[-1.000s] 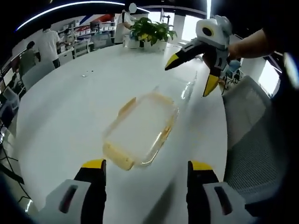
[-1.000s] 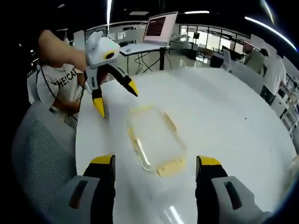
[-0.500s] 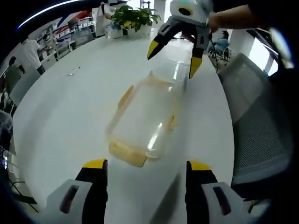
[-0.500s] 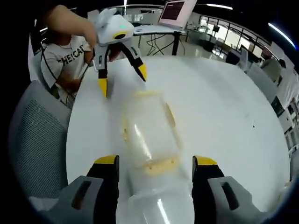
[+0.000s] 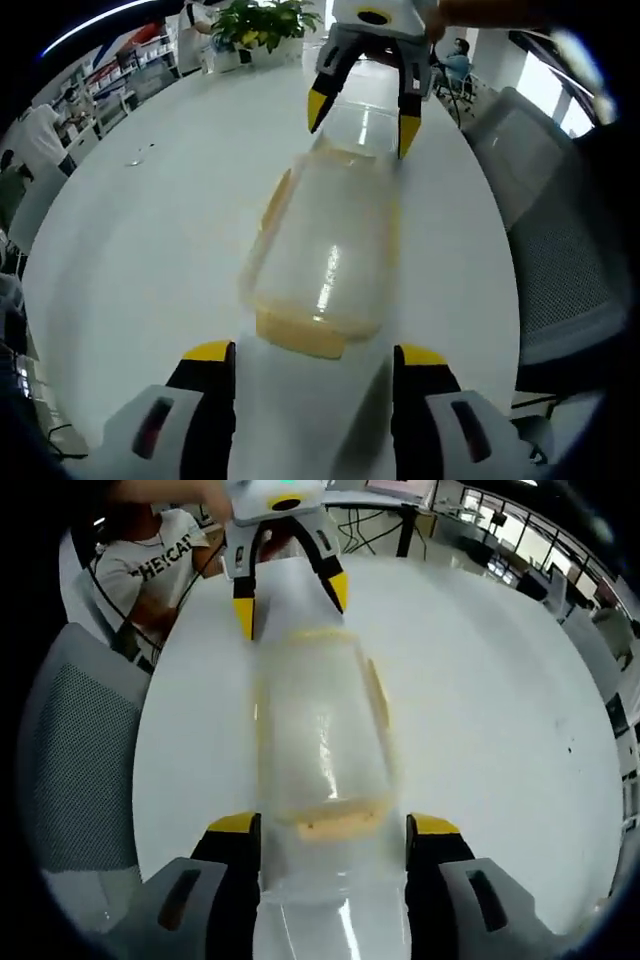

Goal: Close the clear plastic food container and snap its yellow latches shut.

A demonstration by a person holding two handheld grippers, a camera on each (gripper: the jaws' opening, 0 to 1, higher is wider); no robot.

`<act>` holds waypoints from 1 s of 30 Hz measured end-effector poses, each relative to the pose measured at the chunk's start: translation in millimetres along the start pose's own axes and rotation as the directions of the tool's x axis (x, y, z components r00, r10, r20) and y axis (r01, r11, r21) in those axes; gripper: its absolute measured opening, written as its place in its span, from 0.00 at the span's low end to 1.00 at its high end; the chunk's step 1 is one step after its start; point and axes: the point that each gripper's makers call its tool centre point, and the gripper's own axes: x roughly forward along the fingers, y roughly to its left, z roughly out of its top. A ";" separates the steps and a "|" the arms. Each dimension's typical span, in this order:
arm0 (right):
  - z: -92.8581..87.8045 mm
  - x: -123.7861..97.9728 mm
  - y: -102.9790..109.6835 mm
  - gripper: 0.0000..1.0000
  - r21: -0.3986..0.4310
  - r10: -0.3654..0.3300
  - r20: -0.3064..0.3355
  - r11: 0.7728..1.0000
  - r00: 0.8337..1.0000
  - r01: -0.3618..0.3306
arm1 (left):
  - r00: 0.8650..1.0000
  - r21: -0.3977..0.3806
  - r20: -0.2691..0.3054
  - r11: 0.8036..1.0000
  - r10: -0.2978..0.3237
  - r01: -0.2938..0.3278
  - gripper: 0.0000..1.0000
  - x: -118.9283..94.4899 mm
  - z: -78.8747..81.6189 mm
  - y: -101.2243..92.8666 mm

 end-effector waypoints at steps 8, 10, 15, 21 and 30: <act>-4.3 6.0 -3.2 0.53 -0.010 0.008 -0.044 1.000 0.999 -0.009 | 1.000 0.053 -0.023 0.998 -0.014 0.015 0.56 3.6 3.8 8.5; -5.7 8.2 -2.7 0.52 -0.029 0.013 -0.059 0.999 0.998 -0.015 | 0.999 0.078 -0.036 0.997 -0.020 0.023 0.55 5.5 4.0 8.8; -8.5 12.8 -2.3 0.49 -0.061 0.023 -0.088 0.998 0.996 -0.028 | 0.998 0.109 -0.055 0.993 -0.039 0.045 0.52 9.4 6.3 8.8; -9.6 15.6 -4.8 0.48 -0.073 0.024 -0.098 0.997 0.995 -0.032 | 0.997 0.125 -0.065 0.990 -0.051 0.059 0.46 11.7 6.3 8.7; -9.7 20.8 -2.1 0.38 -0.116 0.040 -0.125 0.992 0.991 -0.054 | 0.993 0.141 -0.077 0.985 -0.084 0.094 0.34 16.9 4.7 2.6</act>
